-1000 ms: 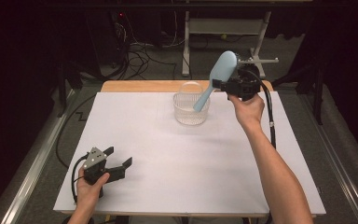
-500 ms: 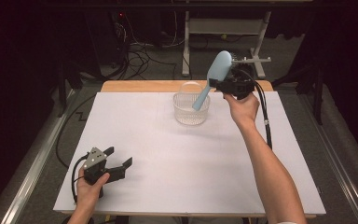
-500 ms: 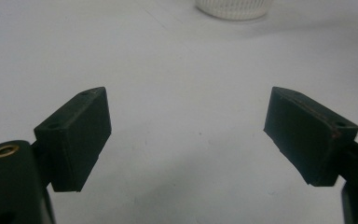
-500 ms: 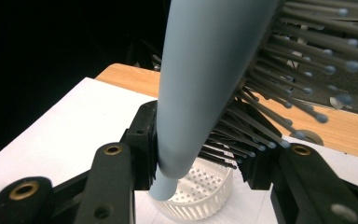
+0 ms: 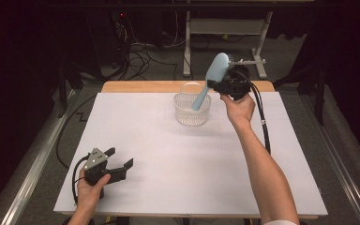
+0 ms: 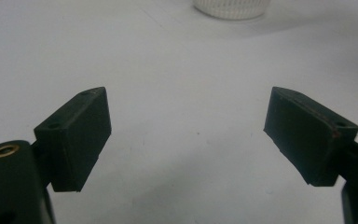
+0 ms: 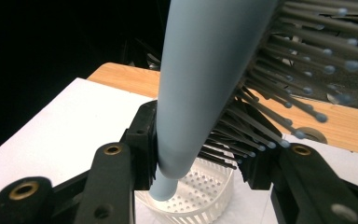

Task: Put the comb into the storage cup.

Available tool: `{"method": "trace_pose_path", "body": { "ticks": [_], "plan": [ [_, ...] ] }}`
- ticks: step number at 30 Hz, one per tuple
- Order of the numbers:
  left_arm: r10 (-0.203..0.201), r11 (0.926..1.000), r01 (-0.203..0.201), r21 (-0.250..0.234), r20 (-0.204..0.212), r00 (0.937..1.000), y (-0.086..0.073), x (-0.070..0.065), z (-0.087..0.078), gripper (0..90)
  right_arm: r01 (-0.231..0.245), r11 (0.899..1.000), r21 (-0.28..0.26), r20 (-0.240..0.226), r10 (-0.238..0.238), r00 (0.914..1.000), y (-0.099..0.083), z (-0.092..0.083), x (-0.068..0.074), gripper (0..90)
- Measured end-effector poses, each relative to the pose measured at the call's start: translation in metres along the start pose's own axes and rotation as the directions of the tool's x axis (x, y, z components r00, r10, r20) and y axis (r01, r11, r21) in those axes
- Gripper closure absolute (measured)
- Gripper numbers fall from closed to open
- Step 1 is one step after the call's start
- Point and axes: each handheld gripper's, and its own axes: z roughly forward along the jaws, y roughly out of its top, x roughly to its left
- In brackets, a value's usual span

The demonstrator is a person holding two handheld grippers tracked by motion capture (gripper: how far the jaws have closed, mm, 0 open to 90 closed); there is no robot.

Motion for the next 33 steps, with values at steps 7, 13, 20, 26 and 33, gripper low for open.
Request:
{"method": "trace_pose_path", "body": {
  "ticks": [7,13,20,26,33],
  "plan": [
    [-0.001,1.0,0.001,-0.001,-0.001,1.0,0.0,0.001,0.0,15.5,0.002,1.0,0.009,0.002,-0.002,1.0,-0.003,0.01,0.002,56.0],
    [-0.001,1.0,0.001,-0.002,0.002,1.0,0.0,0.0,0.0,15.5,0.015,1.0,0.021,0.006,-0.015,0.9999,-0.005,0.017,0.005,55.9],
    [-0.002,1.0,0.002,-0.001,0.004,1.0,0.0,0.0,0.0,15.5,0.024,0.999,0.035,-0.001,-0.024,0.9997,-0.008,0.025,0.01,55.8],
    [-0.006,1.0,0.006,-0.004,0.004,1.0,-0.001,0.0,0.0,15.5,0.027,0.999,0.04,-0.004,-0.027,0.9996,-0.011,0.031,0.014,55.5],
    [-0.009,0.9999,0.009,-0.009,0.008,0.9999,-0.001,0.0,0.0,15.5,0.031,0.998,0.048,-0.003,-0.031,0.9995,-0.013,0.037,0.016,55.3]
  ]
}}
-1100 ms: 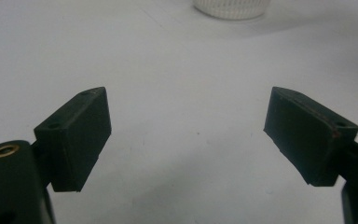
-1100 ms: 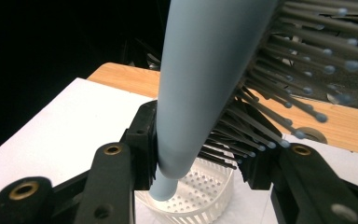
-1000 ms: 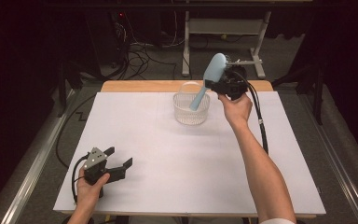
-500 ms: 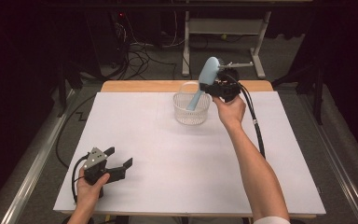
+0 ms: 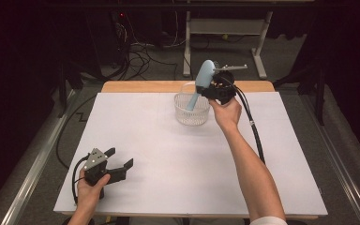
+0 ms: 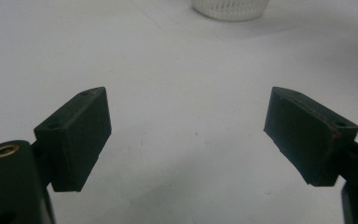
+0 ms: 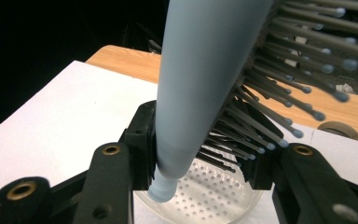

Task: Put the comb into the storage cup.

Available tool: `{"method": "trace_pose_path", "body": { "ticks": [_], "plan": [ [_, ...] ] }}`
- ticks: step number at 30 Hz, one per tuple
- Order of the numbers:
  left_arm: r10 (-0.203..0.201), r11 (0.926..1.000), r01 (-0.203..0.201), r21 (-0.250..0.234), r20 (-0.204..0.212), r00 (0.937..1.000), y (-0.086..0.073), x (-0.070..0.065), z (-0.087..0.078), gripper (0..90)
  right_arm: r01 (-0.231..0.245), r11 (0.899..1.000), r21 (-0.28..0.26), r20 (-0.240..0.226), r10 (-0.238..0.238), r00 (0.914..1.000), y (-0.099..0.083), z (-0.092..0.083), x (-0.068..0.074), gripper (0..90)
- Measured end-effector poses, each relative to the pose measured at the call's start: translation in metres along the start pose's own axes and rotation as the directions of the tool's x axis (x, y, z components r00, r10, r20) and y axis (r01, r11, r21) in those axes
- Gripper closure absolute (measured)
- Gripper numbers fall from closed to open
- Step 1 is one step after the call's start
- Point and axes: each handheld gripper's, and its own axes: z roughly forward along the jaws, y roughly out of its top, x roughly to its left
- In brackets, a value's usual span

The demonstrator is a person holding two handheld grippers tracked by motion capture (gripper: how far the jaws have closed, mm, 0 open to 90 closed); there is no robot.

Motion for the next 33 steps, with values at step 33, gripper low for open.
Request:
{"method": "trace_pose_path", "body": {
  "ticks": [33],
  "plan": [
    [-0.001,1.0,0.001,-0.006,0.011,0.9999,0.0,-0.001,-0.001,15.5,0.015,0.999,0.035,0.016,-0.015,0.9997,-0.01,0.022,0.007,54.8]
  ]
}}
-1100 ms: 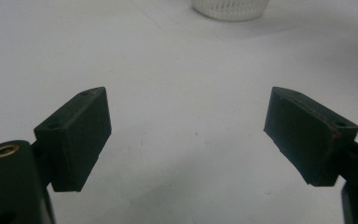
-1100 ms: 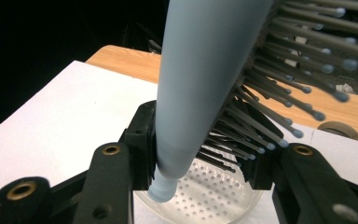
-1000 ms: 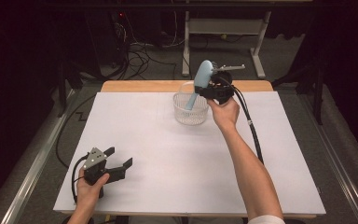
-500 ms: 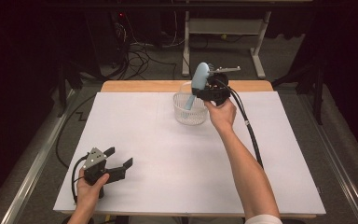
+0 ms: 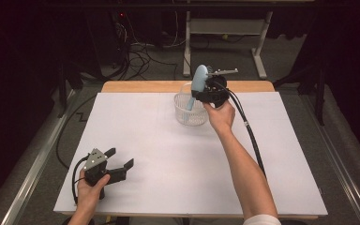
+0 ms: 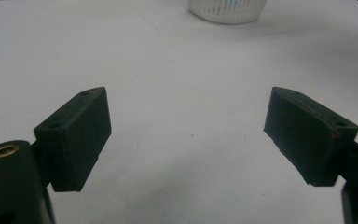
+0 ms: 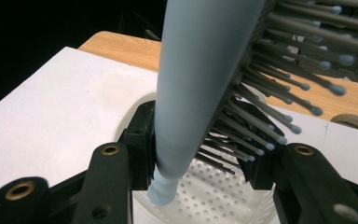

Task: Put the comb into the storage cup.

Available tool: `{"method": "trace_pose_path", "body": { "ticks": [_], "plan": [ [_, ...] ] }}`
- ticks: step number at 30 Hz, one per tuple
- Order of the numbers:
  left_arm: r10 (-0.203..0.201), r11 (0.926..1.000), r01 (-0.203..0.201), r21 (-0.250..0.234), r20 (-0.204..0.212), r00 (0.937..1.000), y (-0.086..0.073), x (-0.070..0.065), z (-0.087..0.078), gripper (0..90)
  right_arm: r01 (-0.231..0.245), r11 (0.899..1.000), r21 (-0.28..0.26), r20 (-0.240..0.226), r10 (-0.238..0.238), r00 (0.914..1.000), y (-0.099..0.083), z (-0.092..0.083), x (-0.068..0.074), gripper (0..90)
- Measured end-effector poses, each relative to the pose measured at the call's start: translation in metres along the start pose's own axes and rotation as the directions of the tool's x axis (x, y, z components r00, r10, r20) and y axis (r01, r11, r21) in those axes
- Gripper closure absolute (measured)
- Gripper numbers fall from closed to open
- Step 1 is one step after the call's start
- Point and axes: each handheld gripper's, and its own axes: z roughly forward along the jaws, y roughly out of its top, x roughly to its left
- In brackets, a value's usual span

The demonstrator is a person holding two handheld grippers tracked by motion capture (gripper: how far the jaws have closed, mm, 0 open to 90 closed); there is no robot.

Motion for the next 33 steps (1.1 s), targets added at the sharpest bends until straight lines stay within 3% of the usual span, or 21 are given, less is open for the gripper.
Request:
{"method": "trace_pose_path", "body": {
  "ticks": [33],
  "plan": [
    [0.004,1.0,-0.004,0.001,0.006,1.0,0.0,-0.002,0.0,15.5,0.024,0.999,0.044,0.032,-0.026,0.9991,-0.009,0.01,-0.002,49.3]
  ]
}}
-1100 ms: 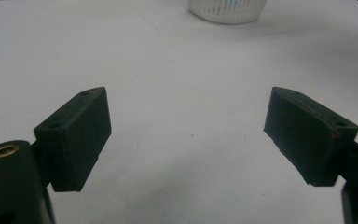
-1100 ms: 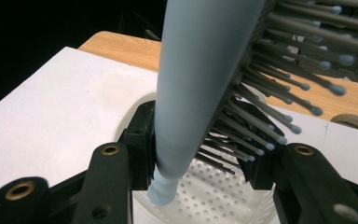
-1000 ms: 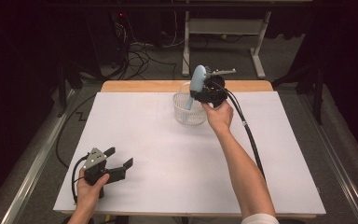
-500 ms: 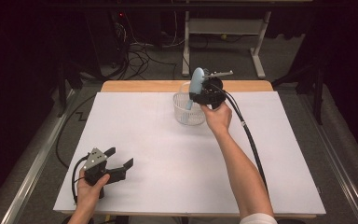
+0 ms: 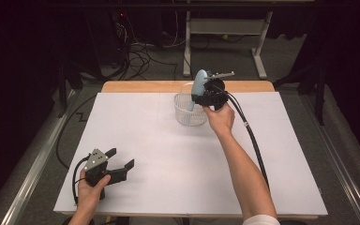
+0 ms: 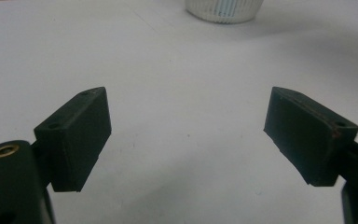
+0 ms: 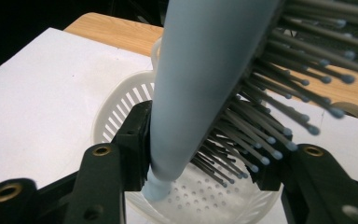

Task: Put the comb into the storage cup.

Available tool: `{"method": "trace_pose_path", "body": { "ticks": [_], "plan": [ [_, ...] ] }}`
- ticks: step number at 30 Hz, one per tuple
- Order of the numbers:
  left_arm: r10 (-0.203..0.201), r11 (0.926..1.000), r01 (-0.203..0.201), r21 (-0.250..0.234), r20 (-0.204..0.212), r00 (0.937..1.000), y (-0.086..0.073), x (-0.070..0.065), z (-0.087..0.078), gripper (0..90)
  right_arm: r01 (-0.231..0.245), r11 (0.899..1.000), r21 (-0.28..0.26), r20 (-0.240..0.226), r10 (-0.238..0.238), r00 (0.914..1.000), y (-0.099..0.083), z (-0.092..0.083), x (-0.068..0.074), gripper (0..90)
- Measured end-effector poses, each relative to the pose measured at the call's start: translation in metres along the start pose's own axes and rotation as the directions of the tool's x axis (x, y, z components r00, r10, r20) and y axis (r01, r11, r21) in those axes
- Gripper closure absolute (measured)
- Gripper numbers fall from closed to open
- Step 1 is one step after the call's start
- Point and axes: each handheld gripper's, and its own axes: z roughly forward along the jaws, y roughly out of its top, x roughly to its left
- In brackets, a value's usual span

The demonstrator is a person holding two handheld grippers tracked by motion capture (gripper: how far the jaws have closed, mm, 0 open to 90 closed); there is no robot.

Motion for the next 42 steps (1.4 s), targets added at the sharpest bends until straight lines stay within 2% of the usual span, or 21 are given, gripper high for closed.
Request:
{"method": "trace_pose_path", "body": {
  "ticks": [19,36,40,42],
  "plan": [
    [-0.005,1.0,0.005,-0.001,0.005,1.0,0.0,0.0,0.0,15.5,-0.005,0.999,0.04,0.048,0.003,0.9989,-0.001,-0.002,-0.012,40.5],
    [-0.011,0.9999,0.011,-0.004,0.011,0.9999,0.0,0.0,0.0,15.5,-0.001,0.998,0.066,0.044,-0.002,0.999,-0.004,-0.004,-0.02,37.2],
    [-0.012,0.9999,0.012,-0.004,0.011,0.9999,0.0,0.0,0.001,15.5,-0.014,0.999,0.044,0.035,0.013,0.9993,-0.007,-0.005,-0.024,37.3],
    [-0.011,0.9999,0.011,-0.003,0.011,0.9999,0.0,0.0,0.001,15.5,-0.024,0.998,0.052,0.032,0.022,0.9993,-0.009,-0.005,-0.027,36.1]
  ]
}}
